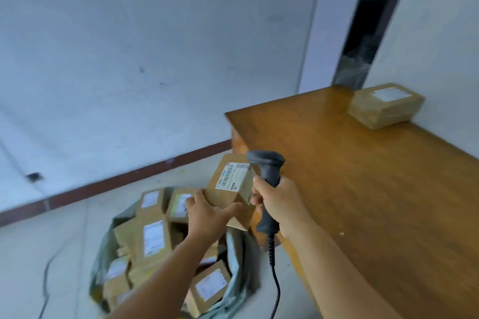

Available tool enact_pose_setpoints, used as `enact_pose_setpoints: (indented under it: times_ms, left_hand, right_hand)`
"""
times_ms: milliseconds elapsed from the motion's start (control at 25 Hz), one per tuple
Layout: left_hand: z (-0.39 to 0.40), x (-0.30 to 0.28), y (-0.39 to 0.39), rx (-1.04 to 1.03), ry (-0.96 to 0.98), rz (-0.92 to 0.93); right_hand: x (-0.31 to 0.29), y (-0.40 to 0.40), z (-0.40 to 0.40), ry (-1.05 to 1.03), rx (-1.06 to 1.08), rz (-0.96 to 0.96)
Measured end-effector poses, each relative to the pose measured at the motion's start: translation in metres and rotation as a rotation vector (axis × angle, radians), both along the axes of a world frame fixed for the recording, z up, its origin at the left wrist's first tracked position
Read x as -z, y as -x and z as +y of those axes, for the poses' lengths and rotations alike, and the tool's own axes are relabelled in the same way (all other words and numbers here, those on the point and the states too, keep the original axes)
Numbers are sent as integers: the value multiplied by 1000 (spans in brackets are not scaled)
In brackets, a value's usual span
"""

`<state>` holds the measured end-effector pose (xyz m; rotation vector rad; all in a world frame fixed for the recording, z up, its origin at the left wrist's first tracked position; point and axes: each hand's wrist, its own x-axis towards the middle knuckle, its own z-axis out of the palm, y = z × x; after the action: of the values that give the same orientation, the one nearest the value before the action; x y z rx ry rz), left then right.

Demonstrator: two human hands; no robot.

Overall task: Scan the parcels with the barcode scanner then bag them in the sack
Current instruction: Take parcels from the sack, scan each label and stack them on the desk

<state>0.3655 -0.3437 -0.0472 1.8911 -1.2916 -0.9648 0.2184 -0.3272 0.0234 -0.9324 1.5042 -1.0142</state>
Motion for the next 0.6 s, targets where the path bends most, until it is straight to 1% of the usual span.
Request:
enact_pose_setpoints:
  times_ms: [200,320,440,600]
  left_hand:
    - [26,40,-85,-324,-143,-3]
    - [29,77,-127,-441,-253,-20]
    - [26,129,-144,-362,-374,-86]
    - [5,214,-143,-134,-470,-201]
  right_hand:
    - [35,-67,-7,-10,-139,10]
    - [63,-96,-12,-41,-177,58]
    - [103,-118,-23,-89,-192,76]
    - [179,-133,-39,-199,-178,98]
